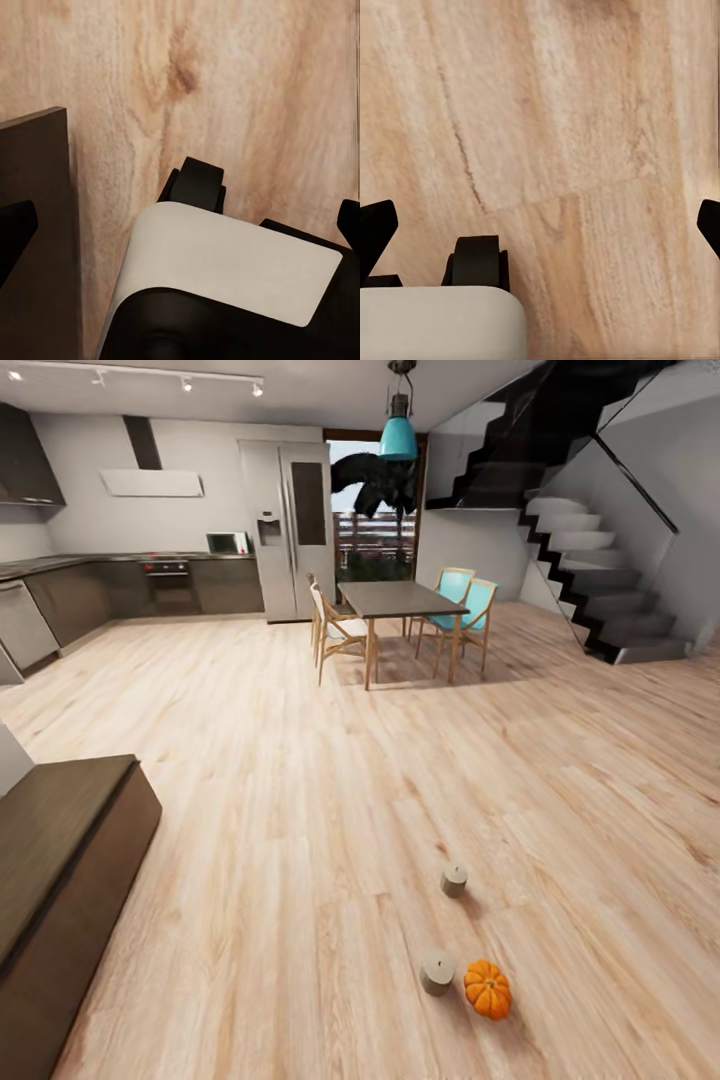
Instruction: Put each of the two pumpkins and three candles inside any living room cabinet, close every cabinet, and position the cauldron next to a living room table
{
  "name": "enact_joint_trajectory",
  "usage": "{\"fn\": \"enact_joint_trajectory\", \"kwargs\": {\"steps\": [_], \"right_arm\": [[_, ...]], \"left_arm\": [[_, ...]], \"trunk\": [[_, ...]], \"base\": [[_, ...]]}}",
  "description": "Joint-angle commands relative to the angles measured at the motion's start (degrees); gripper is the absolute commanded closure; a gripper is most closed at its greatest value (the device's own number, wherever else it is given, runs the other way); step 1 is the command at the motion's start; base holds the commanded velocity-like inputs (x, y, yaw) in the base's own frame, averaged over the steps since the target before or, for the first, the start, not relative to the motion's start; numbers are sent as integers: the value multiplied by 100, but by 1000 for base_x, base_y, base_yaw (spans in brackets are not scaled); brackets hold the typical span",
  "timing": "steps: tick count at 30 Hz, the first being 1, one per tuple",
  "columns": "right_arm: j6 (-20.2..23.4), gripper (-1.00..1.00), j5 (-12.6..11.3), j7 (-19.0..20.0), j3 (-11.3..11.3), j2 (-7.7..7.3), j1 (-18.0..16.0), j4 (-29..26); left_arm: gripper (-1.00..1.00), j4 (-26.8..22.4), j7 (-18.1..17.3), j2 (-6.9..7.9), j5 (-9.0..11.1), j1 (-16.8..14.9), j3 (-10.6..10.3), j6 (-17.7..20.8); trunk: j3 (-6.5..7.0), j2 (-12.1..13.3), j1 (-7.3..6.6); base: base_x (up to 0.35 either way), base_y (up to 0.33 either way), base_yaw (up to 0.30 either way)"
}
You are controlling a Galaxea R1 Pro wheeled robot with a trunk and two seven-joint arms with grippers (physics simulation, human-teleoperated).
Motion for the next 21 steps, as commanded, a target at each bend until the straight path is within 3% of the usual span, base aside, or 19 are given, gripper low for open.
{"fn": "enact_joint_trajectory", "kwargs": {"steps": [1,8,21], "right_arm": [[0,-100,0,0,0,0,0,0],[0,-100,16,-7,1,0,0,0],[0,-100,17,-26,1,0,0,15]], "left_arm": [[-100,0,0,-2,0,0,0,0],[-100,1,0,-34,7,2,0,0],[-100,1,0,-36,7,2,0,0]], "trunk": [[-1,0,0],[-8,0,0],[-117,0,0]], "base": [[0,0,-274],[0,0,-52],[0,0,84]]}}
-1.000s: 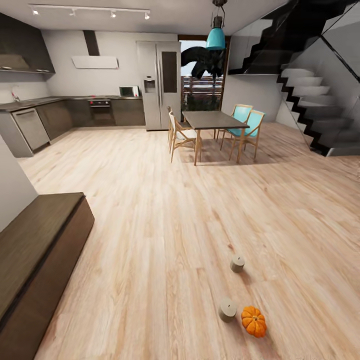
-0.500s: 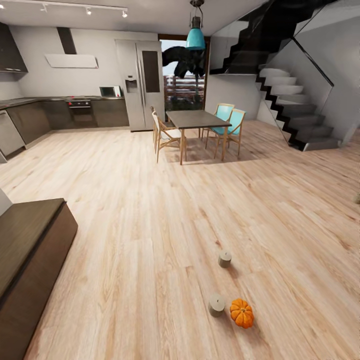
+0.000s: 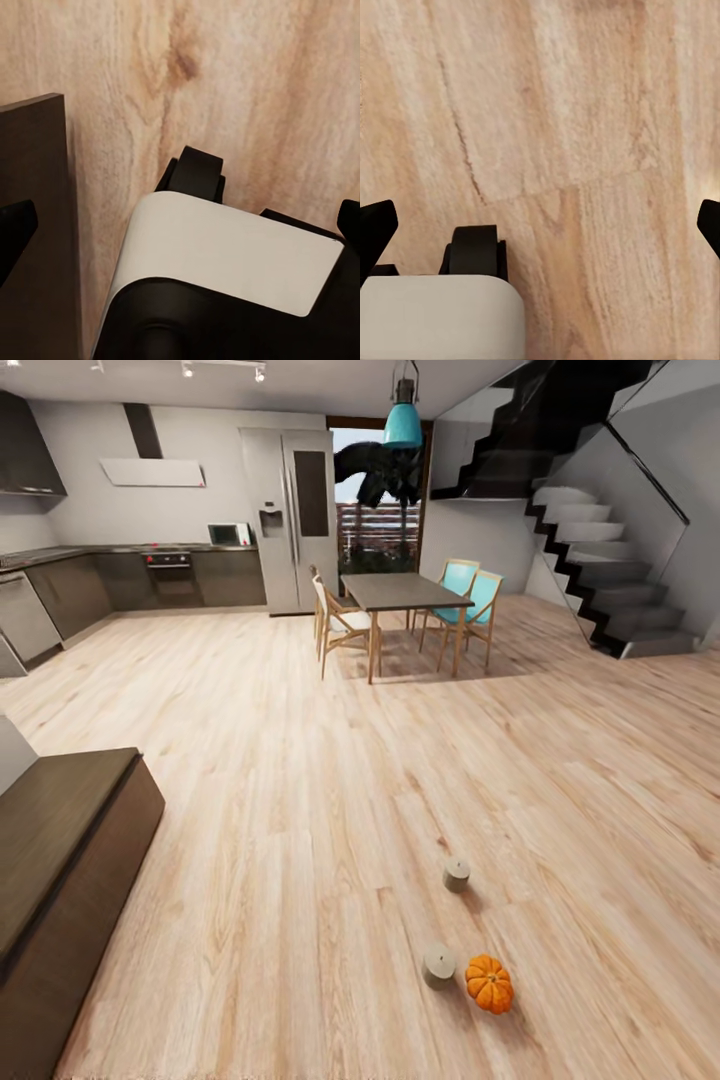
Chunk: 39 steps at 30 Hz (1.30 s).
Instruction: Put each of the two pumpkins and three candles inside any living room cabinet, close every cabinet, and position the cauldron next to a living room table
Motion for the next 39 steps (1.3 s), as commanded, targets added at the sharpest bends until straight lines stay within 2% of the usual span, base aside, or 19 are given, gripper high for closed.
{"fn": "enact_joint_trajectory", "kwargs": {"steps": [1,11,25,28,30,31,33,35,39], "right_arm": [[0,-100,0,0,0,0,0,-1],[0,-100,-8,2,-1,-8,0,-8],[0,-100,60,34,15,-9,0,-20],[4,-100,68,27,25,-9,0,-36],[7,-100,76,10,34,-11,0,-49],[8,-100,76,8,36,-12,0,-51],[7,-100,97,20,47,-22,0,-64],[-4,-100,115,30,56,-19,0,-73],[-13,-100,116,34,61,-18,0,-76]], "left_arm": [[-100,0,0,1,0,0,0,0],[-100,0,0,-2,-5,0,0,0],[-100,-53,0,44,-6,-7,5,-2],[-100,-419,6,73,-33,-99,-4,50],[-100,-1080,10,246,-45,-309,-7,90],[-100,-1234,11,278,-47,-356,-8,98],[-100,-1998,15,364,-51,-593,-4,202],[-100,-2676,11,385,-48,-903,4,494],[-100,-3529,-145,367,-19,-1425,14,1023]], "trunk": [[-9,0,0],[-96,0,0],[-104,0,0],[-104,0,0],[-104,0,0],[-104,0,0],[-104,0,0],[-104,0,0],[-104,0,0]], "base": [[0,0,93],[0,0,81],[51,0,3],[0,0,0],[0,0,0],[0,0,0],[0,0,0],[0,0,0],[0,0,0]]}}
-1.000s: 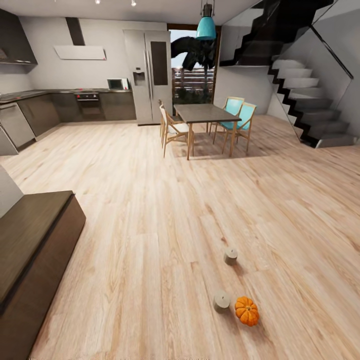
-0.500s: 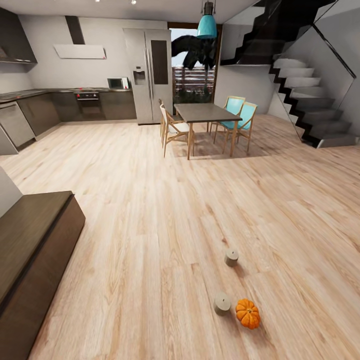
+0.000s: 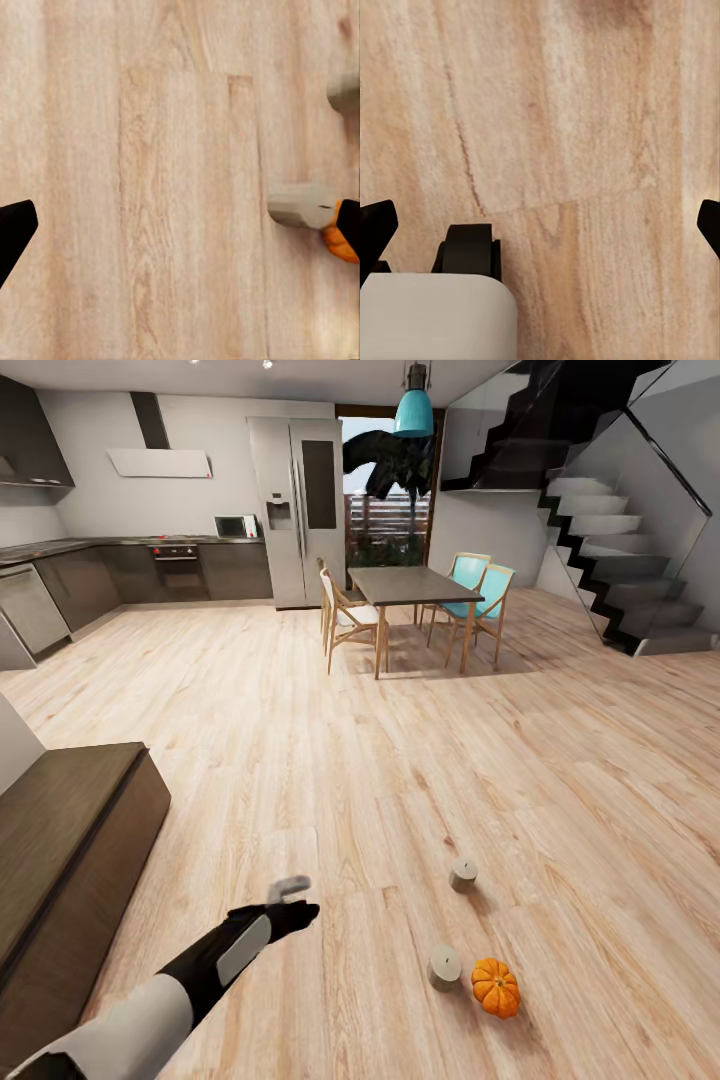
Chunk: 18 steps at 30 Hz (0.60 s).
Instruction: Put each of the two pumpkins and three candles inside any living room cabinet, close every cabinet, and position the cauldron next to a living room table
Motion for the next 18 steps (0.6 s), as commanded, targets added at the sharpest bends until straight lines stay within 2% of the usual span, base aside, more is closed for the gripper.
{"fn": "enact_joint_trajectory", "kwargs": {"steps": [1,4,6,7,8,10,12,14,15,18], "right_arm": [[2,-100,3,0,3,0,0,0],[3,-100,6,-17,18,-3,0,-5],[7,-100,6,-28,22,-6,0,-7],[11,-100,7,-32,23,-7,0,-11],[13,-100,7,-32,24,-7,0,-13],[155,-100,37,-47,25,-9,-8,-38],[500,-100,87,-58,25,-7,-56,-111],[900,-100,111,-90,26,-8,-136,-228],[1359,-100,117,-126,26,-5,-289,-425],[2264,-100,114,-159,24,53,-612,-871]], "left_arm": [[-100,-262,-126,5,10,-172,17,135],[-100,-871,-635,12,23,-564,240,476],[-100,-1105,-966,17,26,-683,499,677],[-100,-1234,-1224,19,26,-740,741,830],[-100,-1293,-1365,20,27,-763,879,910],[-100,-1561,-2392,46,17,-826,1763,1386],[-100,-1638,-3127,61,-7,-837,2194,1634],[-100,-1668,-3535,71,-16,-839,2363,1736],[-100,-1681,-3834,102,-15,-835,2451,1799],[-100,-1700,-4309,230,10,-826,2498,1878]], "trunk": [[-1,0,0],[-1,0,0],[-1,0,0],[-1,0,0],[-1,0,0],[-1,0,0],[-1,0,0],[-1,0,0],[-1,0,0],[-1,0,0]], "base": [[0,0,0],[0,0,0],[0,0,0],[0,0,0],[0,0,0],[0,0,0],[0,0,0],[0,0,0],[0,0,0],[0,0,0]]}}
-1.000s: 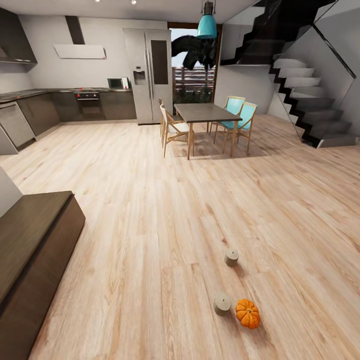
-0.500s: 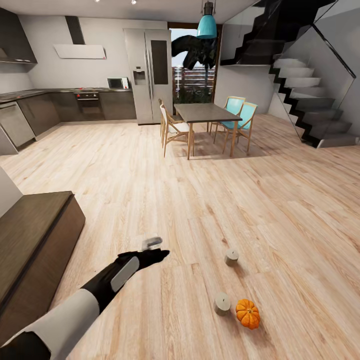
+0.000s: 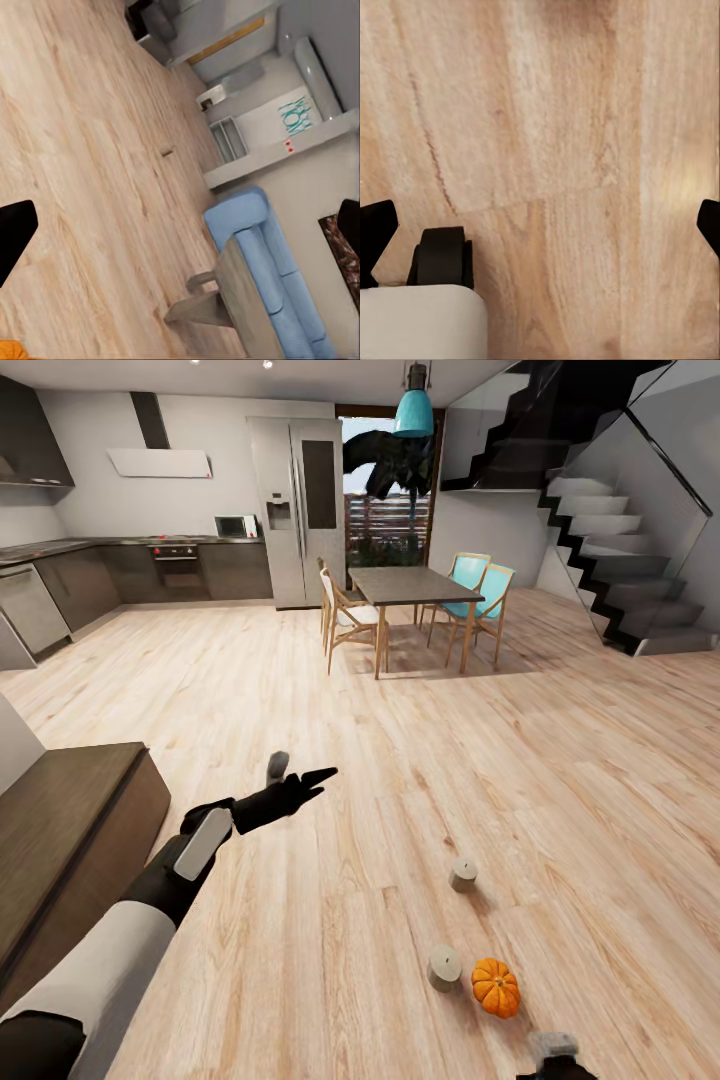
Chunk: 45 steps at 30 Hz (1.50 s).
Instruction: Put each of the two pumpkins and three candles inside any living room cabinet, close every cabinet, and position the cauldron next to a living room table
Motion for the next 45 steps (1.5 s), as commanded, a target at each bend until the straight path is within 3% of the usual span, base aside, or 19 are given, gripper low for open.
{"fn": "enact_joint_trajectory", "kwargs": {"steps": [1,7,11,31,45], "right_arm": [[401,-100,-3,-8,-4,66,-160,-179],[1516,-100,-3,-4,-5,219,-661,-558],[1783,-100,-12,5,-11,236,-819,-584],[1799,-100,-12,95,-11,255,-851,-591],[1793,-100,-12,288,-12,264,-851,-592]], "left_arm": [[-100,-7,-228,29,3,4,5,15],[-100,-9,-670,70,2,14,15,20],[-100,-5,-715,62,0,16,15,10],[-100,55,-726,14,-1,22,10,-20],[-100,78,-724,8,-1,40,10,-32]], "trunk": [[-1,0,0],[-1,0,0],[-1,0,0],[-1,0,0],[-1,0,0]], "base": [[0,0,0],[0,0,0],[46,0,0],[307,0,0],[28,0,-40]]}}
